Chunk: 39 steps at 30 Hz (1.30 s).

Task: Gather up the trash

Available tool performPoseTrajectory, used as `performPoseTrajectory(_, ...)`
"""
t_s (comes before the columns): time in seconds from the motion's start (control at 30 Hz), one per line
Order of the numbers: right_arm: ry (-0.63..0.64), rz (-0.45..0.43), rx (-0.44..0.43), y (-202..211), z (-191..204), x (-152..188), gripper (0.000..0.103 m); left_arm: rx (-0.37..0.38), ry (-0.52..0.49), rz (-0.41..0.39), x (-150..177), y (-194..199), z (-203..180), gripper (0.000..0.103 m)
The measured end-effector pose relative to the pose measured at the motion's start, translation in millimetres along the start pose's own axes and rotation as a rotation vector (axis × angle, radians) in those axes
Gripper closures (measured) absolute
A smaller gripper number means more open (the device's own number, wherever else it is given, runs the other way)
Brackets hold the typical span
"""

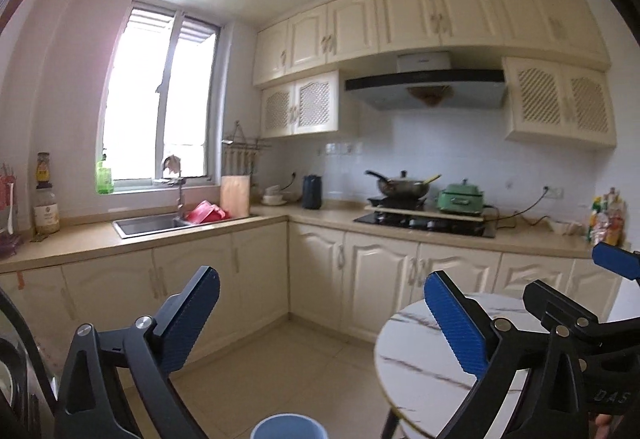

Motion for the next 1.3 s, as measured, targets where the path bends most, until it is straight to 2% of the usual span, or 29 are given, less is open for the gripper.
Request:
performPoseTrajectory(0.17, -0.005, 0.000, 0.071, 13, -28, 4, 0.000, 0.075, -0.020, 0.024, 5, 1, 4, 0.001)
performPoseTrajectory(0.33, -0.045, 0.073, 0.145, 3, -68, 32, 0.000, 0.147, -0.036, 0.144, 26, -33, -18, 0.001)
performPoseTrajectory(0.6, -0.159, 0.298, 0.244, -43, -143, 122, 0.000, 0.221, -0.058, 0.375, 77, -89, -42, 0.001)
performPoseTrajectory(0.73, -0.235, 0.418, 0.279, -66, -183, 175, 0.000, 0.233, -0.089, 0.431, 76, -122, -52, 0.001)
performPoseTrajectory(0.87, -0.284, 0.520, 0.287, -88, -210, 217, 0.000, 0.241, -0.113, 0.477, 74, -154, -58, 0.001)
performPoseTrajectory(0.93, -0.292, 0.551, 0.278, -99, -214, 229, 0.000, 0.237, -0.120, 0.502, 62, -202, -85, 0.001)
performPoseTrajectory(1.1, -0.278, 0.642, 0.265, -130, -215, 258, 0.000, 0.233, -0.143, 0.561, 73, -265, -109, 0.001)
performPoseTrajectory(1.3, -0.254, 0.700, 0.256, -151, -225, 280, 0.000, 0.233, -0.154, 0.596, 88, -299, -119, 0.001)
Point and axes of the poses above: each gripper's, at about its wrist camera, not at the fingertips, and y roughly against the way its jaws point, z to its left, x to its underside, the point moved 5 cm from there along -y, roughly the way its jaws point, and after that the axes turned 5 degrees about x, right-handed, at the moved point
